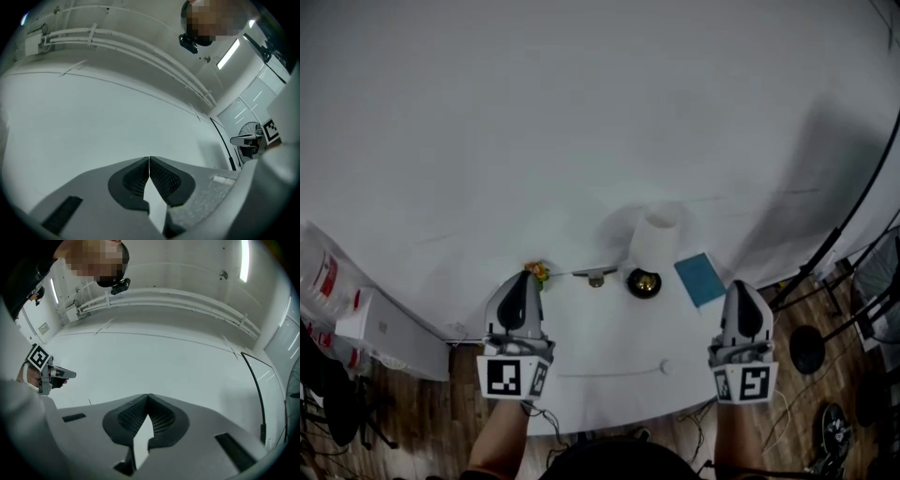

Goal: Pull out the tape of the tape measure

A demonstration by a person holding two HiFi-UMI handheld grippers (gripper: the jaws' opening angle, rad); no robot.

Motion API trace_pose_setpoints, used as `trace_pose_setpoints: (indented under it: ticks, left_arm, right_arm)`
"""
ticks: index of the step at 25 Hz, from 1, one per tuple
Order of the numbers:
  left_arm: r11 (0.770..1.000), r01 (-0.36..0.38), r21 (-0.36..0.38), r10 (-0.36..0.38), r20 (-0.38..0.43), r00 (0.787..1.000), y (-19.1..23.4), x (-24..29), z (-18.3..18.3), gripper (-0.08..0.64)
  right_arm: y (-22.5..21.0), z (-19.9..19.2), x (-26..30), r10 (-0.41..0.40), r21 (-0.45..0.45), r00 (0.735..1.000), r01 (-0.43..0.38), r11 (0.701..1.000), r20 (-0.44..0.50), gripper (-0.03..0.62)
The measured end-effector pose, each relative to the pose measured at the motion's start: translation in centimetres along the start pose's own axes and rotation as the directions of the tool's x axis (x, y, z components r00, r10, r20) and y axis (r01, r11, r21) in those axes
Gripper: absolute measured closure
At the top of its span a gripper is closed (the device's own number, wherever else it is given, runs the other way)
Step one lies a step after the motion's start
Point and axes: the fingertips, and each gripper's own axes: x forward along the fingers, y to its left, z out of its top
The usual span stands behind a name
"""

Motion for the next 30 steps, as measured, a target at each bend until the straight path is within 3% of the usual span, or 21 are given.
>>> trace_pose_setpoints:
  ticks: [30]
  left_arm:
    - [1.0,0.01,0.0,-0.01,-0.026,1.0,-0.52,-0.64,-0.53,0.554]
  right_arm:
    - [0.28,0.68,-0.33,0.011,0.034,1.0,-0.011,0.999,0.006,0.589]
